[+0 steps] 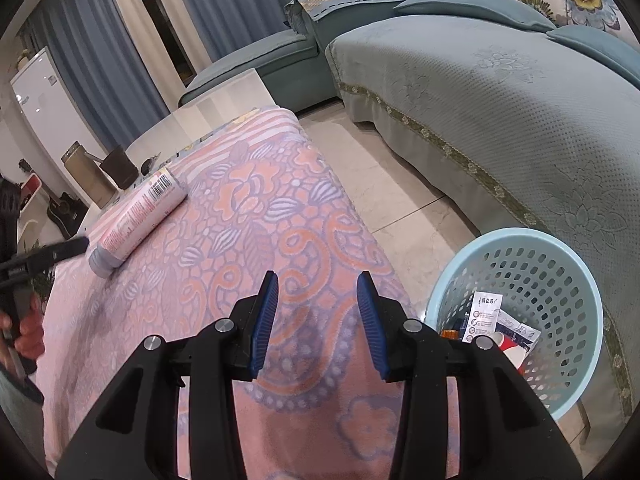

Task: Collect trash
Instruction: 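Return to the table and grasp the pink spray bottle with the left tool, then grasp the teal packet with the right tool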

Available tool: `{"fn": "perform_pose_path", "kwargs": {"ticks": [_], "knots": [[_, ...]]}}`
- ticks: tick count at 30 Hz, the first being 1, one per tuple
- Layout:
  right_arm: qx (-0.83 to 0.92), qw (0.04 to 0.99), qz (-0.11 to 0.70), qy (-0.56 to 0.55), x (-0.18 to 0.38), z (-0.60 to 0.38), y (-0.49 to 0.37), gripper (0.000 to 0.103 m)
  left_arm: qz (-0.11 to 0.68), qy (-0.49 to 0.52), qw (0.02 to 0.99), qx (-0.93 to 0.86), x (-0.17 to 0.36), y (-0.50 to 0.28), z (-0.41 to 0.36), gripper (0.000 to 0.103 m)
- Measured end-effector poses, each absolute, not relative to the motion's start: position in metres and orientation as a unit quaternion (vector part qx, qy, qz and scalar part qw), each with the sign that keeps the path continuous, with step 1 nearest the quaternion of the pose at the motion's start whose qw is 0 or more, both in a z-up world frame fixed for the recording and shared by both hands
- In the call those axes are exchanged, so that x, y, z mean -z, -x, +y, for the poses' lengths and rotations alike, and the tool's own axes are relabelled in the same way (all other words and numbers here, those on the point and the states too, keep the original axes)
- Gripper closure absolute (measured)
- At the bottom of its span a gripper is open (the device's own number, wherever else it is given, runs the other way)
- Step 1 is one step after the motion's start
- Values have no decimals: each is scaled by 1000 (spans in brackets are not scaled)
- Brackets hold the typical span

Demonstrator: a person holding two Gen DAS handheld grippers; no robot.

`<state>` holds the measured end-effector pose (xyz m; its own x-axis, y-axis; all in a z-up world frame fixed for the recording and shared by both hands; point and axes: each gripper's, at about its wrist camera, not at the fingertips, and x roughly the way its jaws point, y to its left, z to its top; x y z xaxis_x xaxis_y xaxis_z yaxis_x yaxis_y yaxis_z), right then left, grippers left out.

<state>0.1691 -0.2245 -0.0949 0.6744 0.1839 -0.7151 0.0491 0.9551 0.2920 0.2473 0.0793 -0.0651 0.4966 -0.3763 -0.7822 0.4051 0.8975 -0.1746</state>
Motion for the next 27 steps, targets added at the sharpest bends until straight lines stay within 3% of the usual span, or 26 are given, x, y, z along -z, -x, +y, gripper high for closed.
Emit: {"fn": "perform_pose_path", "kwargs": {"ticks": [4, 8, 12, 14, 17, 27], "knots": [[-41, 905, 403, -132, 94, -219, -169, 65, 466, -37, 858, 212, 77, -283, 70, 22], [-67, 903, 407, -115, 86, -205, -178, 65, 493, -60, 843, 208, 99, -302, 53, 33], [-109, 907, 397, -87, 61, -174, -206, 61, 490, -53, 847, 197, 102, -301, 46, 33], [-129, 910, 387, -72, 45, -153, -224, 61, 487, -59, 852, 182, 102, -298, 44, 47], [-153, 912, 376, -58, 31, -127, -245, 57, 487, -51, 855, 171, 99, -288, 48, 54], [-206, 887, 410, -50, 48, -41, -315, 57, 472, 127, 868, 94, 92, -207, 134, 55]]}}
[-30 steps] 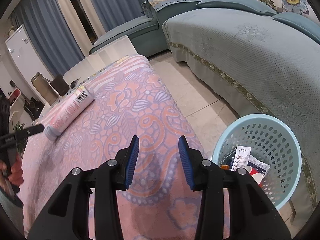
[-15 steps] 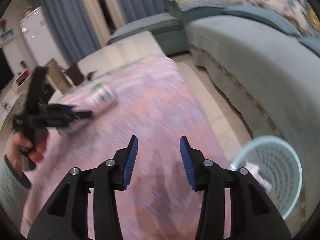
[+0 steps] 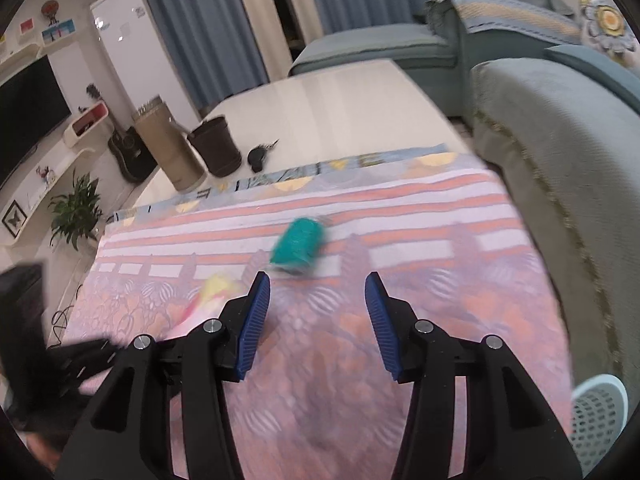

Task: Collect trash
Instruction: 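Grasp the teal packet with the right tool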

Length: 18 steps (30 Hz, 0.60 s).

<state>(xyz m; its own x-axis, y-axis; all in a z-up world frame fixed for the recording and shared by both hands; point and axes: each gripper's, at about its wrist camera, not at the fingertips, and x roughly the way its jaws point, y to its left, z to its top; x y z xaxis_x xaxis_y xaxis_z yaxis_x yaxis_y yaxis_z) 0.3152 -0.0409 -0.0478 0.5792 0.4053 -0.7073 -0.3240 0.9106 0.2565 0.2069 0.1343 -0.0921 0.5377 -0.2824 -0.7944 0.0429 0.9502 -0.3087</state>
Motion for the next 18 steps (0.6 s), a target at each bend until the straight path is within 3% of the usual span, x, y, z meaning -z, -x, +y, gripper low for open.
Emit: {"fn": "perform_pose_path", "kwargs": {"ticks": [13, 15, 18], "knots": [[-168, 865, 471, -50, 94, 21, -383, 57, 443, 161, 881, 52, 98, -178, 163, 55], [-167, 859, 480, -57, 99, 20, -388, 65, 441, 163, 881, 57, 97, -178, 161, 55], [-174, 856, 481, -75, 102, 12, -387, 68, 438, 163, 882, 59, 95, -179, 159, 55]]}}
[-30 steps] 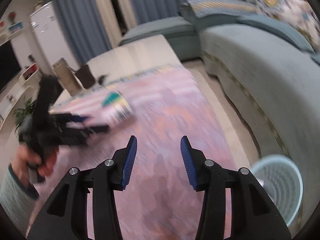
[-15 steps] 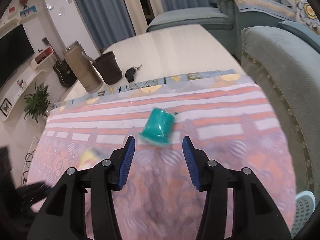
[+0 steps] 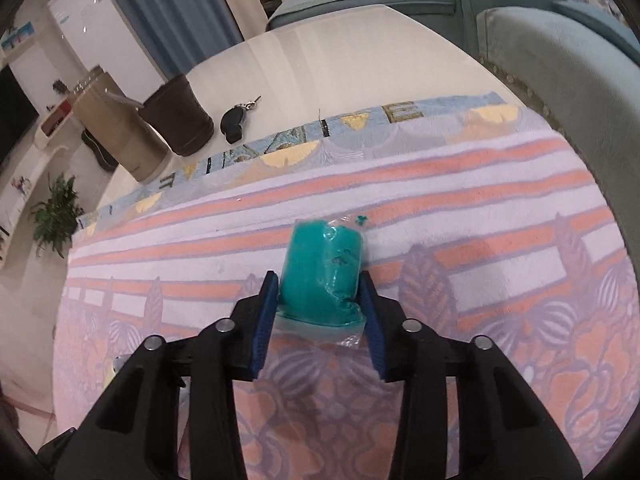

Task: Collect trash
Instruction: 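Grasp the teal packet with the right tool, then carry the spray bottle and teal packet to the wastebasket and release both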

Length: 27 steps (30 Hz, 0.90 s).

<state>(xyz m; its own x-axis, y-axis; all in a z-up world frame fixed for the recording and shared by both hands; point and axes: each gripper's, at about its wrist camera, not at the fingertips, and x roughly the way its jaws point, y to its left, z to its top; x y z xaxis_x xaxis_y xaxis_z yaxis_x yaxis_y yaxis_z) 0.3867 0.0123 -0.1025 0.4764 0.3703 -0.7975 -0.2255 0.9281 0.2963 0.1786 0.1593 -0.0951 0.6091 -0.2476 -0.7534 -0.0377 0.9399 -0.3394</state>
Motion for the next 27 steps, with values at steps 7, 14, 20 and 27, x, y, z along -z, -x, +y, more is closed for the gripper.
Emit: {"fn": "perform_pose_path", "kwargs": {"ticks": [7, 14, 20, 27], "knots": [[-169, 871, 454, -84, 81, -33, -347, 69, 420, 170, 887, 86, 76, -171, 139, 55], [-127, 910, 390, -63, 28, -109, -278, 69, 392, 154, 898, 130, 34, -164, 87, 55], [-67, 944, 323, -22, -24, -187, -209, 69, 371, 125, 903, 180, -6, -165, 23, 55], [0, 954, 297, -39, -46, -276, -155, 69, 359, 90, 895, 248, -32, -174, -68, 56]]}}
